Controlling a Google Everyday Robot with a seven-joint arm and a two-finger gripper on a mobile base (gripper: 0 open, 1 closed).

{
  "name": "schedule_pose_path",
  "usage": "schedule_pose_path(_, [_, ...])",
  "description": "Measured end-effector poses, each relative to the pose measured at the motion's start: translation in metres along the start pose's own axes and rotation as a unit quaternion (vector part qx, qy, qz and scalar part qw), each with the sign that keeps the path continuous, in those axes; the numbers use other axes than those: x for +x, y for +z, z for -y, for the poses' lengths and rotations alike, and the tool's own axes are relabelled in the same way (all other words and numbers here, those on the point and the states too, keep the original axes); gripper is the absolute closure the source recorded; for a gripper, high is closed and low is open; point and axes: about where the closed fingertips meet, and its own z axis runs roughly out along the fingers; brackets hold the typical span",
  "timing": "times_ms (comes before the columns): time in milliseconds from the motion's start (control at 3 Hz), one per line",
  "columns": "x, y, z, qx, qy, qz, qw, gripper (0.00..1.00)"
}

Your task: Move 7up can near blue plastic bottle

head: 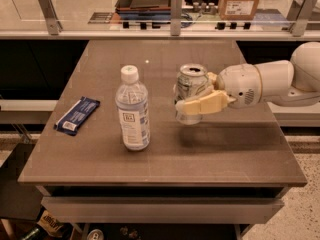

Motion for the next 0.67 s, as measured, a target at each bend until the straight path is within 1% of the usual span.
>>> schedule_pose_path(333, [0.009,0.029,-0.005,-0.017,-0.018,-0.001,0.9997,1.0])
schedule_pose_path(667, [0.016,0.054,-0.004,-0.022,-0.043,0.004,0.9988,1.0])
